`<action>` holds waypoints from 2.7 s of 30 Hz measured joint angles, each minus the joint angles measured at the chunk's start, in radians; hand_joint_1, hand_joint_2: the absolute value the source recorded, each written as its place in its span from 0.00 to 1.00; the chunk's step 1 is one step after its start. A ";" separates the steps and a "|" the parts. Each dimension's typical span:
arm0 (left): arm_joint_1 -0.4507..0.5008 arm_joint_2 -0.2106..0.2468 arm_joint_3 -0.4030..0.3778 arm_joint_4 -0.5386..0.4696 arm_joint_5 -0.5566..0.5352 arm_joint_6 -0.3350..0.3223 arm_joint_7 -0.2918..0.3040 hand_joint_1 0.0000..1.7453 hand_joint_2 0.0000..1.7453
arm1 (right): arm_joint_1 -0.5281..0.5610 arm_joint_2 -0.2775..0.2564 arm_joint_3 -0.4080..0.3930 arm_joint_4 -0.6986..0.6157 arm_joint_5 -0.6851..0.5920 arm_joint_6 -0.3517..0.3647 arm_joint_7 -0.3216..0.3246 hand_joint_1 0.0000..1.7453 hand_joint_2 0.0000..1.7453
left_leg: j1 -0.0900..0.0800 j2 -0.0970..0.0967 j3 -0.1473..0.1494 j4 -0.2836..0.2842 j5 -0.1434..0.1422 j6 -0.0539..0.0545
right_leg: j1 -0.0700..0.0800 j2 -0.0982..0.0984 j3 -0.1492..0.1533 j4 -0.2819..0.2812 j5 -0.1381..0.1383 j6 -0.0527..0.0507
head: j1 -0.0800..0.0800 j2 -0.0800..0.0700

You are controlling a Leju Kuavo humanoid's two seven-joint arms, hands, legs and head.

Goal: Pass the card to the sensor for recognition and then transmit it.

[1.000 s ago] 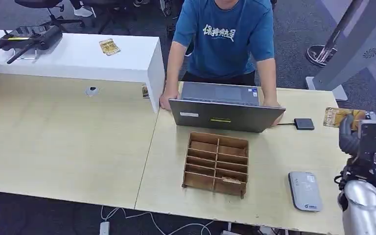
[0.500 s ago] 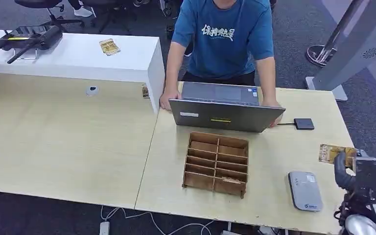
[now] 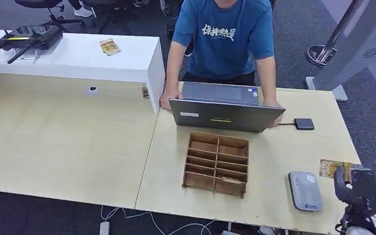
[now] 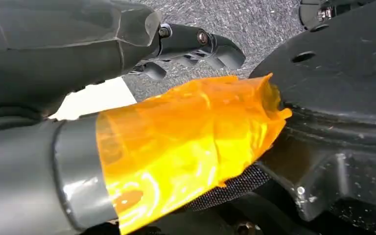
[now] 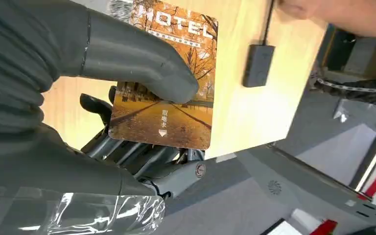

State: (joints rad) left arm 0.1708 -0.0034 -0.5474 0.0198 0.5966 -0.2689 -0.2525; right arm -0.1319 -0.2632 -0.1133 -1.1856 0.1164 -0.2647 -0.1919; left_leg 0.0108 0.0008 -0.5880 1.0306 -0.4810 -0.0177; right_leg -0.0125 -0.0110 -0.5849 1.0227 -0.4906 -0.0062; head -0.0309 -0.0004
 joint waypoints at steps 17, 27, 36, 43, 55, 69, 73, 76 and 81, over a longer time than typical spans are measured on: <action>0.001 0.000 0.008 0.000 -0.003 -0.001 0.000 0.00 0.00 | 0.058 0.024 -0.023 0.055 0.033 -0.003 0.000 1.00 1.00 | 0.000 0.000 0.000 0.000 0.000 0.000 | 0.000 0.000 0.000 0.000 0.000 0.000 | 0.000 0.000; 0.002 0.000 0.011 0.000 -0.004 -0.002 0.000 0.00 0.00 | 0.064 0.035 -0.024 0.071 0.045 0.003 -0.003 1.00 1.00 | 0.000 0.000 0.000 0.000 0.000 0.000 | 0.000 0.000 0.000 0.000 0.000 0.000 | 0.000 0.000; 0.002 0.003 0.019 0.000 -0.013 -0.005 0.000 0.00 0.00 | 0.051 0.044 -0.023 0.095 0.067 0.025 0.002 1.00 1.00 | 0.000 0.000 0.000 0.000 0.000 0.000 | 0.000 0.000 0.000 0.000 0.000 0.000 | 0.000 0.000; 0.002 0.006 0.021 0.000 -0.014 -0.013 0.000 0.00 0.00 | 0.034 0.049 -0.019 0.111 0.072 0.030 0.003 1.00 1.00 | 0.000 0.000 0.000 0.000 0.000 0.000 | 0.000 0.000 0.000 0.000 0.000 0.000 | 0.000 0.000; 0.004 0.010 0.025 0.000 -0.020 -0.020 0.000 0.00 0.00 | 0.012 0.049 0.006 0.134 0.116 0.072 0.033 1.00 1.00 | 0.000 0.000 0.000 0.000 0.000 0.000 | 0.000 0.000 0.000 0.000 0.000 0.000 | 0.000 0.000; 0.007 0.030 0.033 0.000 -0.046 -0.037 0.016 0.00 0.00 | -0.085 -0.026 0.145 0.226 0.305 0.150 0.166 1.00 1.00 | 0.000 0.003 0.006 0.000 0.000 0.000 | 0.000 0.002 0.005 0.000 0.000 0.000 | 0.000 0.000; 0.008 0.033 0.035 0.000 -0.049 -0.038 0.016 0.00 0.00 | -0.096 -0.037 0.166 0.237 0.311 0.154 0.171 0.98 1.00 | 0.000 0.003 0.007 0.000 0.000 0.000 | 0.000 0.002 0.006 0.000 0.000 0.000 | 0.000 0.000; 0.009 0.035 0.040 0.000 -0.053 -0.042 0.016 0.00 0.00 | -0.101 -0.044 0.175 0.242 0.311 0.160 0.172 0.99 1.00 | 0.000 0.003 0.008 0.000 0.000 0.001 | 0.000 0.003 0.007 0.000 0.000 0.000 | 0.000 0.000; 0.012 0.035 0.051 0.000 -0.058 -0.043 0.015 0.00 0.00 | -0.100 -0.047 0.181 0.244 0.311 0.118 0.147 0.99 1.00 | 0.000 0.002 0.008 0.000 0.000 0.001 | 0.000 0.002 0.008 0.000 0.000 0.000 | 0.000 0.000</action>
State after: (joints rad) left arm 0.1825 0.0320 -0.4963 0.0198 0.5383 -0.3120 -0.2380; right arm -0.2321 -0.3101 0.0675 -0.9419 0.4273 -0.1471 -0.0453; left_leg 0.0109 0.0032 -0.5799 1.0306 -0.4815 -0.0172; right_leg -0.0124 -0.0087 -0.5768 1.0223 -0.4904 -0.0060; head -0.0305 -0.0004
